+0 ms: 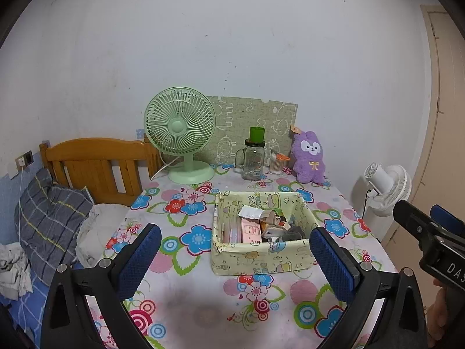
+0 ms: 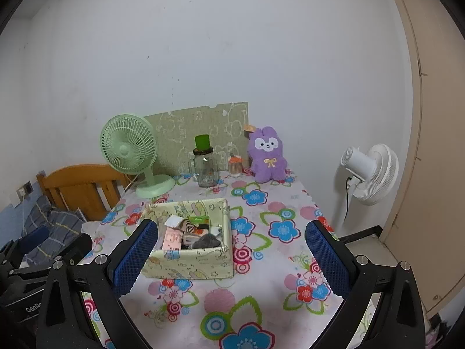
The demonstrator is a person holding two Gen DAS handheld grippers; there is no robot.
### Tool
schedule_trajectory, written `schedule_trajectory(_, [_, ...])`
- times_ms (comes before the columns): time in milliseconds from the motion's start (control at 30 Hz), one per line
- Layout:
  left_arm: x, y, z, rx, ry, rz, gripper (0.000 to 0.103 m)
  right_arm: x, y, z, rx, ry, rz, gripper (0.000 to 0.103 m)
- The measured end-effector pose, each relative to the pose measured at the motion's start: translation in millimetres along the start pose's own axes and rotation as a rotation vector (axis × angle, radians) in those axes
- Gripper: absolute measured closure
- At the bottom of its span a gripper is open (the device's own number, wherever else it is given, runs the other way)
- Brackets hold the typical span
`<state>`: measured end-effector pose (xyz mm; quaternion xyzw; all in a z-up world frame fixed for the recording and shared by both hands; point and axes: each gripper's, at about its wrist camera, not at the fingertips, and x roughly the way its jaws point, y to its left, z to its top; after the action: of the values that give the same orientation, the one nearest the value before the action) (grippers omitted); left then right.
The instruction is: Organize soft objects
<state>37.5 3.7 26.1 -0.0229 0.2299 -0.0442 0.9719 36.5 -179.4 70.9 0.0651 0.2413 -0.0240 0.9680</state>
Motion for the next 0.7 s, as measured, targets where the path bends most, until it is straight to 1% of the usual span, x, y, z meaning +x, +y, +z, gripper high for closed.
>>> schedule_trajectory(433, [-6.8, -2.9, -1.5, -0.008, -0.015, -0.009, 0.0, -7.9, 1.3, 0.8, -0.018, -0.014, -0.008, 0.0])
schedule_trajectory(633, [-7.1, -1.6, -0.2, -0.021, -0.013, 0.001, 0.0, -6.8, 2.7, 3.0, -0.021, -0.014, 0.011, 0.0])
schedule_trajectory(700, [-6.2, -0.9, 0.6, -0.03, -0.001, -0.001, 0.0, -5.9, 3.5, 3.2, -0.027, -0.012, 0.016, 0.0])
